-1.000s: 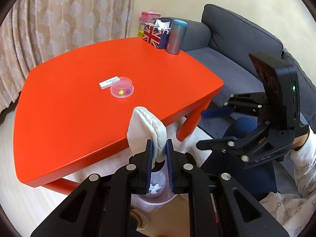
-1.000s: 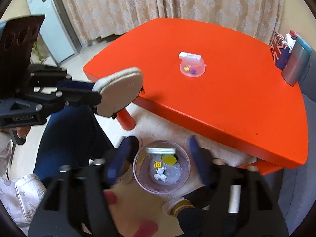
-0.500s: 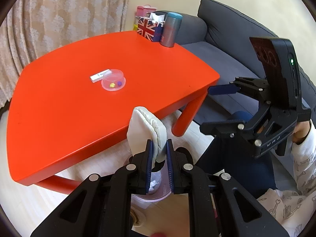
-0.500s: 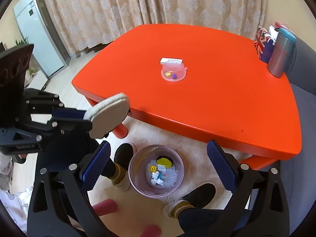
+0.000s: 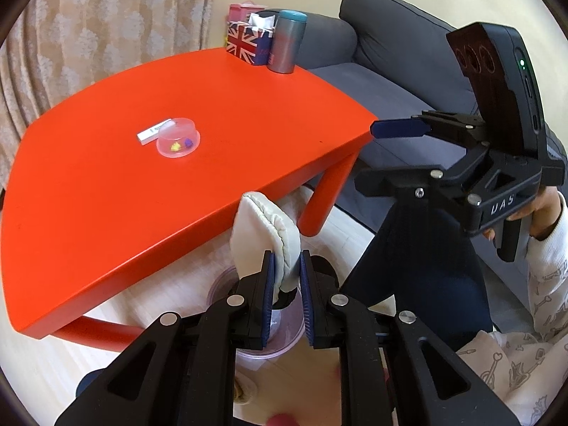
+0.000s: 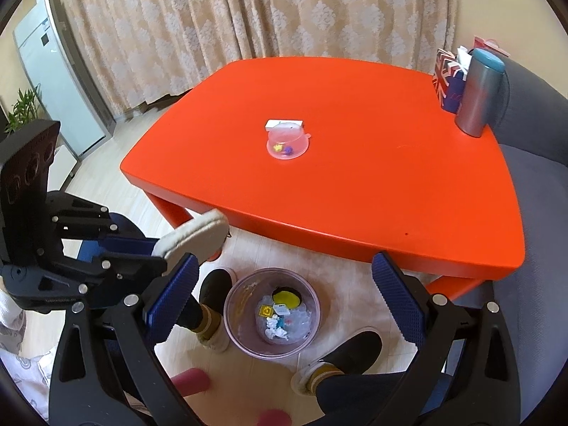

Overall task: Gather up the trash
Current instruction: 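Carry the white pouch and white card over the bin and open both grippers, then move the right gripper to the clear ball capsule and close on it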

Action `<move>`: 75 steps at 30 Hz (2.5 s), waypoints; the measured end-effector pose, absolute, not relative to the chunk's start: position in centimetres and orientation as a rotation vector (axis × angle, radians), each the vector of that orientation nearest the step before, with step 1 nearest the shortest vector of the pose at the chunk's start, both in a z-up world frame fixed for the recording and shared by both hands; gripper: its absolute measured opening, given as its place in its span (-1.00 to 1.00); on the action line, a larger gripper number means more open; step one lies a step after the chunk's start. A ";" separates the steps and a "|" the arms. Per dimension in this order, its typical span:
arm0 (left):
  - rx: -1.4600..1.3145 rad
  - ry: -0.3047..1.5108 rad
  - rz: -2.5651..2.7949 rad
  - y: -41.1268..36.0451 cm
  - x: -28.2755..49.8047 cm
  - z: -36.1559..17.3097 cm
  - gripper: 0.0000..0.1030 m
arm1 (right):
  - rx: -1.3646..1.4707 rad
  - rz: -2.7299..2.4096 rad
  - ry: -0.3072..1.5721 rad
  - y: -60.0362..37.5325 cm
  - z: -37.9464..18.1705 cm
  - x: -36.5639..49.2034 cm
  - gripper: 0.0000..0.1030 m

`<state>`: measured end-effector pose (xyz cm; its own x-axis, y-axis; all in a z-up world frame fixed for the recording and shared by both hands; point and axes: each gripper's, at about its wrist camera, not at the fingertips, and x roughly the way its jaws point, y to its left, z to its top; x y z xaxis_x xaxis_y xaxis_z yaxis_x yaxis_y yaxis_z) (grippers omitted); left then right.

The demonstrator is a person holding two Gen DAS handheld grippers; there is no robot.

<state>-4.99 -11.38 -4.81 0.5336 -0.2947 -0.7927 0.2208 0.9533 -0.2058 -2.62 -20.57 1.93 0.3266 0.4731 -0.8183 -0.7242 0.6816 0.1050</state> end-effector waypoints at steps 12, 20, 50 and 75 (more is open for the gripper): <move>-0.106 0.920 -0.222 -10.5 -4.2 -5.0 0.85 | -0.293 0.785 0.950 -21.2 2.1 -2.3 0.87; -0.119 0.915 -0.187 -9.7 -4.1 -4.9 0.85 | -0.296 0.791 0.952 -20.9 1.8 -2.3 0.88; -0.173 0.829 0.010 -1.1 0.5 -2.7 0.85 | -0.361 0.817 0.929 -14.1 2.3 4.5 0.89; -0.175 0.917 0.041 3.9 6.7 -5.1 0.85 | -0.476 0.855 1.060 -6.1 -3.7 10.9 0.88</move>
<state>6.73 3.89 -5.11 0.6088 -0.0390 -0.7924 -0.1101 0.9850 -0.1331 10.90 -6.10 -3.74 0.2229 0.3760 -0.8994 -0.7993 0.5987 0.0522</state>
